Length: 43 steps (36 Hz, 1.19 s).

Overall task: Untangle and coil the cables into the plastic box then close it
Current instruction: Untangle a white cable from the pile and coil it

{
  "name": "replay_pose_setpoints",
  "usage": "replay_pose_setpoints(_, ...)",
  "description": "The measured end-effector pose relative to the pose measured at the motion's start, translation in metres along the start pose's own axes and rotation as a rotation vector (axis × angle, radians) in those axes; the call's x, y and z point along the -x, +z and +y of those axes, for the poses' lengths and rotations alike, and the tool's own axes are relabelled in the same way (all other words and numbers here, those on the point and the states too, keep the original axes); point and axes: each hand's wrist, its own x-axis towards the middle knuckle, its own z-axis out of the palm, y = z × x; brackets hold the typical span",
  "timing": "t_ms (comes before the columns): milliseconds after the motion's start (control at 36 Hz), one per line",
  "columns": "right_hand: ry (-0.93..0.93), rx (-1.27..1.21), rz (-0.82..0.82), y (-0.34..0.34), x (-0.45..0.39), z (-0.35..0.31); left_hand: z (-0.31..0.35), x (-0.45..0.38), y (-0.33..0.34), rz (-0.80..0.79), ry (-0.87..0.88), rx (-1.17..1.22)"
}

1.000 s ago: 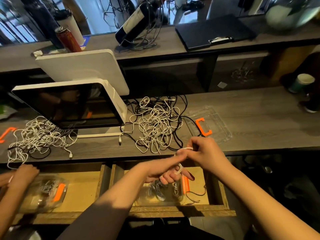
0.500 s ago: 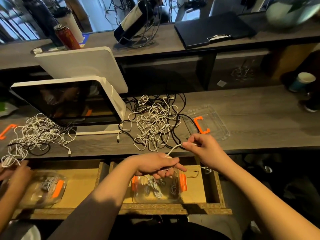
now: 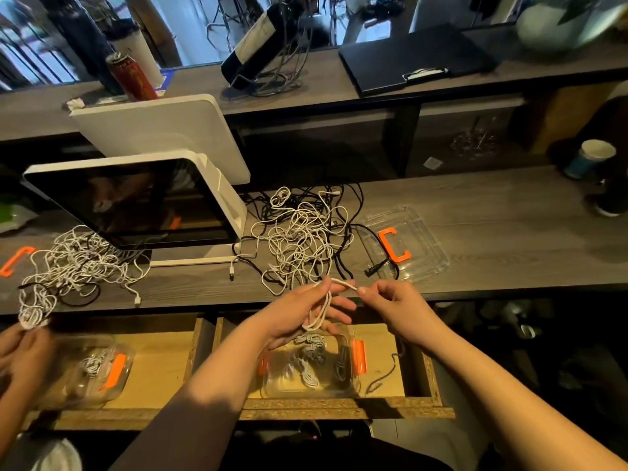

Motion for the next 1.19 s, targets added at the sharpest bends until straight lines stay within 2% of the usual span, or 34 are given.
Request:
replay_pose_setpoints(139, 0.026, -0.015, -0.051, 0.012, 0.002, -0.004, 0.0, -0.003, 0.002, 0.091, 0.098, 0.157)
replay_pose_setpoints(389, 0.003, -0.02, -0.032, 0.035, 0.006, 0.001, 0.0, -0.013, 0.01, 0.161, 0.192, 0.302)
replay_pose_setpoints(528, 0.049, -0.038, -0.049, 0.044, 0.009, 0.0, 0.004, -0.02, 0.014, 0.169, 0.224, 0.442)
replay_pose_setpoints(639, 0.044, -0.024, -0.04, 0.047, 0.009, -0.001, 0.007, -0.023, 0.016, 0.148, 0.242, 0.455)
replay_pose_setpoints(833, 0.072, -0.041, -0.079, 0.058, 0.006, -0.001, 0.008, -0.027, 0.011, 0.239, 0.248, 0.495)
replay_pose_setpoints(1000, 0.092, -0.072, -0.13, 0.062, 0.001, -0.006, 0.008, -0.034, 0.001, 0.245, 0.237, 0.557)
replay_pose_setpoints(1194, 0.104, -0.006, -0.057, 0.062, -0.006, -0.01, 0.019, -0.044, 0.0, 0.388, 0.335, 0.399)
